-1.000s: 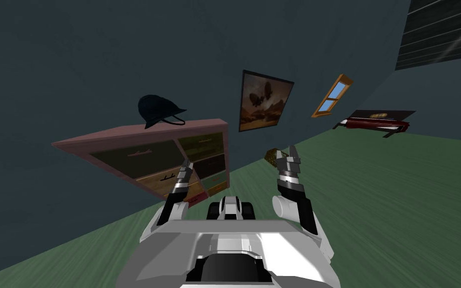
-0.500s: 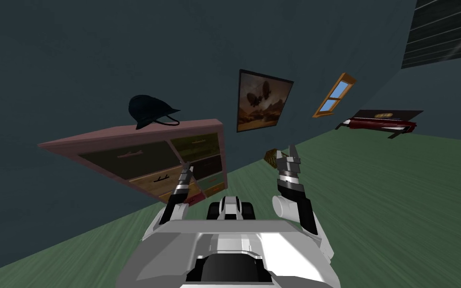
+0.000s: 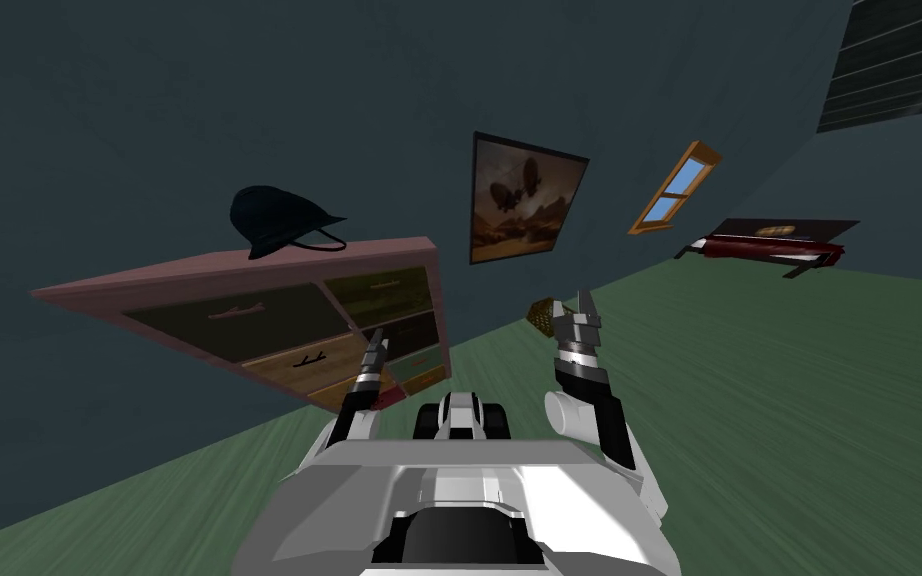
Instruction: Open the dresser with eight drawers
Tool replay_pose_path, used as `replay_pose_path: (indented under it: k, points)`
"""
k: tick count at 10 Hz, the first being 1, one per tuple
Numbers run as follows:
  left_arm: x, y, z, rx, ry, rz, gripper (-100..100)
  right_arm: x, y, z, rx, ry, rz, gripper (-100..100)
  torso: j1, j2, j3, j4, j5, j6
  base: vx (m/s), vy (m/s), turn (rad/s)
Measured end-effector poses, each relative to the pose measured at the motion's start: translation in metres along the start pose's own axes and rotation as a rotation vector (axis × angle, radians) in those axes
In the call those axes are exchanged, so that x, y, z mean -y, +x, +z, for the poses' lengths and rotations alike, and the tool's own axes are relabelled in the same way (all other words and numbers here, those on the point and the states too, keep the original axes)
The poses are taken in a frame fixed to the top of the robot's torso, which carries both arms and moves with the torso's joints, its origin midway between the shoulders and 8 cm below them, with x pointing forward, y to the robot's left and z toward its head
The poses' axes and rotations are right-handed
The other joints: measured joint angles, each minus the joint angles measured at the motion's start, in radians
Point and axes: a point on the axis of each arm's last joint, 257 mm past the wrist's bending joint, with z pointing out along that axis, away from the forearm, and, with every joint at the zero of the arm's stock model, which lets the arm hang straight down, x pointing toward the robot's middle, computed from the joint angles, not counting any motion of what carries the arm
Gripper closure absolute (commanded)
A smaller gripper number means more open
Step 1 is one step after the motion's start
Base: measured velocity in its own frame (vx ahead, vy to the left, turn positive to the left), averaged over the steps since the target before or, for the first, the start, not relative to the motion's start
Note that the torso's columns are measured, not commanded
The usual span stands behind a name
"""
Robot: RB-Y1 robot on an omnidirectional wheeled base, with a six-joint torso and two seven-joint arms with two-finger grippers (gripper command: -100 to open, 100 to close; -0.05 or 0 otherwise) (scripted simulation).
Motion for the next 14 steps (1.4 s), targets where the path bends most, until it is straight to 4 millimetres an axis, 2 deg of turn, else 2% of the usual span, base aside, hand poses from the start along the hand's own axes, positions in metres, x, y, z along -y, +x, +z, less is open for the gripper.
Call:
replay_pose_path:
  k: [2, 6, 10, 11, 12, 14]
  points:
    - [-0.017, 0.005, -0.003, 0.019, -0.030, -0.024, -100, 0.000, 0.000, 0.000, 0.000, 0.000, 0.000, 0, -0.001, -0.001, -0.001, 0.000, 0.000, 0.000, 0.017, -0.062, 0.018]
    - [-0.034, 0.023, -0.010, 0.072, -0.076, -0.106, -100, 0.000, 0.000, 0.000, 0.000, 0.000, 0.000, 0, 0.001, -0.001, 0.000, 0.000, 0.000, 0.000, 0.010, -0.039, 0.009]
    - [-0.029, 0.026, -0.006, 0.086, -0.081, -0.124, -100, 0.000, 0.000, 0.000, 0.000, 0.000, 0.000, 0, 0.001, -0.005, -0.003, -0.001, 0.000, 0.000, 0.052, 0.007, -0.009]
    - [-0.029, 0.026, -0.006, 0.086, -0.083, -0.123, 100, 0.000, 0.000, 0.000, 0.000, 0.000, 0.000, 0, 0.000, -0.001, -0.001, -0.001, 0.000, 0.000, -0.036, -0.009, 0.026]
    - [-0.032, 0.027, -0.008, 0.084, -0.084, -0.124, 100, 0.000, 0.000, 0.000, 0.000, 0.000, 0.000, 0, -0.002, 0.004, 0.002, 0.001, 0.000, 0.000, -0.015, 0.000, 0.015]
    - [-0.022, 0.027, -0.004, 0.085, -0.059, -0.126, 100, 0.000, 0.000, 0.000, 0.000, 0.000, 0.000, 0, 0.001, -0.001, 0.000, -0.004, 0.003, 0.000, -0.128, -0.061, 0.009]
